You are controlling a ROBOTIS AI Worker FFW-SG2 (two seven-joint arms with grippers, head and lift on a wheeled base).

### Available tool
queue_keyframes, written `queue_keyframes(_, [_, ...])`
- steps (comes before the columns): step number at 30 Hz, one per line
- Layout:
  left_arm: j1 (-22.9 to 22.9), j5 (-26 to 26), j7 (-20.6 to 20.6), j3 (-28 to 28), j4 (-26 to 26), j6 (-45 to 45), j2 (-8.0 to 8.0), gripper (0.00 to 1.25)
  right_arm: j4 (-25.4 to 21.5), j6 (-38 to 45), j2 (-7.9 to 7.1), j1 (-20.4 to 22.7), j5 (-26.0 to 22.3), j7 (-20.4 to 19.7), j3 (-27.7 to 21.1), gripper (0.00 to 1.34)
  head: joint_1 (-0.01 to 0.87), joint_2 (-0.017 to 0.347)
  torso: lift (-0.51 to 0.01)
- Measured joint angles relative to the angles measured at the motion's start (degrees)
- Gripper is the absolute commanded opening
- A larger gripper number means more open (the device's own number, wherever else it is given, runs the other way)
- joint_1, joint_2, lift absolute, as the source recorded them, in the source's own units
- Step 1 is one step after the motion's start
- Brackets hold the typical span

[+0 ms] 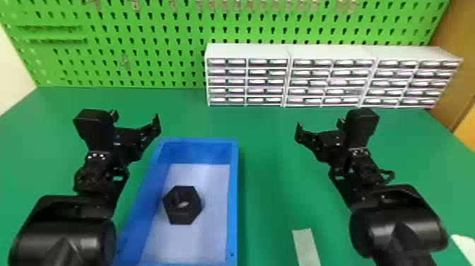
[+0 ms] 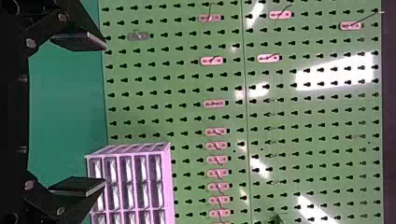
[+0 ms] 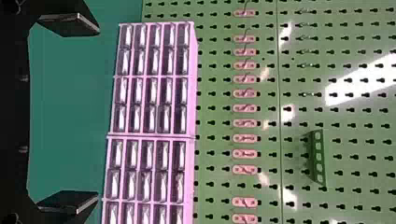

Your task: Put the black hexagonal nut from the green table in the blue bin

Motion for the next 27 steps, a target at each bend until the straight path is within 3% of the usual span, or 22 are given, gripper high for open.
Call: queue_keyframes(27, [-1.8, -0.2, -0.9, 0.1, 0.5, -0.4, 0.0, 1.01, 0.3, -0.7, 0.21, -1.5, 0.2, 0.0, -1.5, 1.27, 0.686, 0.052, -0.097])
